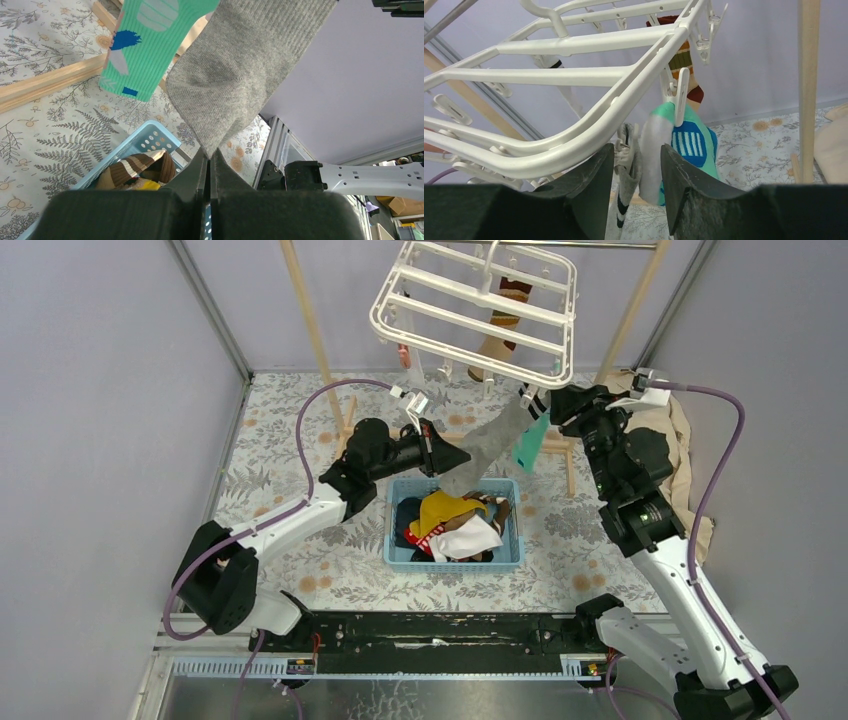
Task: Remove the socks clipped to the hanger
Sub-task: Remove the sock from the hanger.
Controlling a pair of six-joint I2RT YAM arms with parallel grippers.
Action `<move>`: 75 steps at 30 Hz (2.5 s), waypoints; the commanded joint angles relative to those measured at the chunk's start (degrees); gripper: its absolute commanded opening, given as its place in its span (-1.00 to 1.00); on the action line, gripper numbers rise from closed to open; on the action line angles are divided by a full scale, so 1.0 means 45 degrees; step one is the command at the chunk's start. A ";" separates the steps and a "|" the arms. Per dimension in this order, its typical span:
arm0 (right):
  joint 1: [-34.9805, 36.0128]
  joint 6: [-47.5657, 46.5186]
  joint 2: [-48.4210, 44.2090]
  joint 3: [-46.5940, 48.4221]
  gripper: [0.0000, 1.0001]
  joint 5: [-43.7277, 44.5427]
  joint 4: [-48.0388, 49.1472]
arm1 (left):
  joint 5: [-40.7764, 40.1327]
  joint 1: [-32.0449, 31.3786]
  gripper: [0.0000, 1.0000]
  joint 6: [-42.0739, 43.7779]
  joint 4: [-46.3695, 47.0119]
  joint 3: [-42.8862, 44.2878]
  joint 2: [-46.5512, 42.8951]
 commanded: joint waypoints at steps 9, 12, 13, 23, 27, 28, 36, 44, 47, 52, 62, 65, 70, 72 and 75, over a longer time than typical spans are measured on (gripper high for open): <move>0.0121 0.0078 -0.0788 0.0461 -0.05 0.0451 0.0178 | -0.0012 -0.0052 -1.00 0.0136 0.0832 0.0122 0.0128; 0.0121 0.0142 -0.0619 0.0464 -0.01 0.0305 0.0247 | -0.0001 -0.0055 -1.00 0.0132 0.0837 0.0124 0.0133; 0.0116 0.0190 -0.0562 0.0464 0.00 0.0290 0.0262 | -0.0012 -0.0055 -1.00 0.0145 0.0847 0.0124 0.0128; 0.0138 0.0487 -0.0242 0.0600 -0.05 0.0030 0.0497 | -0.0054 -0.0053 -1.00 0.0040 0.1041 0.0143 0.0349; 0.0159 0.0414 -0.0397 0.0606 -0.03 -0.0139 0.0383 | -0.0103 -0.0073 -1.00 0.0028 0.1120 0.0205 0.0499; 0.0162 0.0358 -0.0474 0.0602 -0.02 -0.0152 0.0313 | -0.0122 -0.0075 -1.00 0.0032 0.1130 0.0212 0.0527; 0.0176 0.0089 -0.0436 0.1054 0.09 -0.1092 -0.0396 | -0.0182 -0.0075 -1.00 -0.0009 0.1217 0.0266 0.0652; 0.0246 0.0020 0.0041 0.1458 0.19 -0.1459 -0.0889 | -0.0210 -0.0113 -1.00 -0.0060 0.1262 0.0360 0.0768; 0.0310 -0.0026 0.0228 0.1545 0.21 -0.1452 -0.0938 | -0.0217 -0.0131 -1.00 -0.0064 0.1267 0.0405 0.0813; 0.0462 -0.0080 0.0343 0.1558 0.14 -0.1499 -0.0909 | -0.0213 -0.0129 -1.00 -0.0048 0.1267 0.0453 0.0850; 0.0647 -0.0310 -0.0379 0.0838 0.03 -0.1750 -0.1271 | -0.0199 -0.0151 -1.00 -0.0055 0.1306 0.0459 0.0911; 0.0648 -0.0356 -0.0429 0.0729 0.07 -0.1818 -0.1271 | -0.0209 -0.0153 -1.00 -0.0049 0.1306 0.0455 0.0931; 0.0680 -0.0416 -0.0255 0.0968 0.09 -0.1969 -0.1232 | -0.0228 -0.0172 -1.00 -0.0083 0.1315 0.0485 0.1002; 0.0739 -0.0451 -0.0148 0.1100 0.09 -0.1919 -0.1250 | -0.0244 -0.0186 -1.00 -0.0066 0.1306 0.0515 0.1027; 0.0864 -0.0535 0.0090 0.1342 0.11 -0.1743 -0.1366 | -0.0242 -0.0194 -1.00 -0.0084 0.1306 0.0568 0.1074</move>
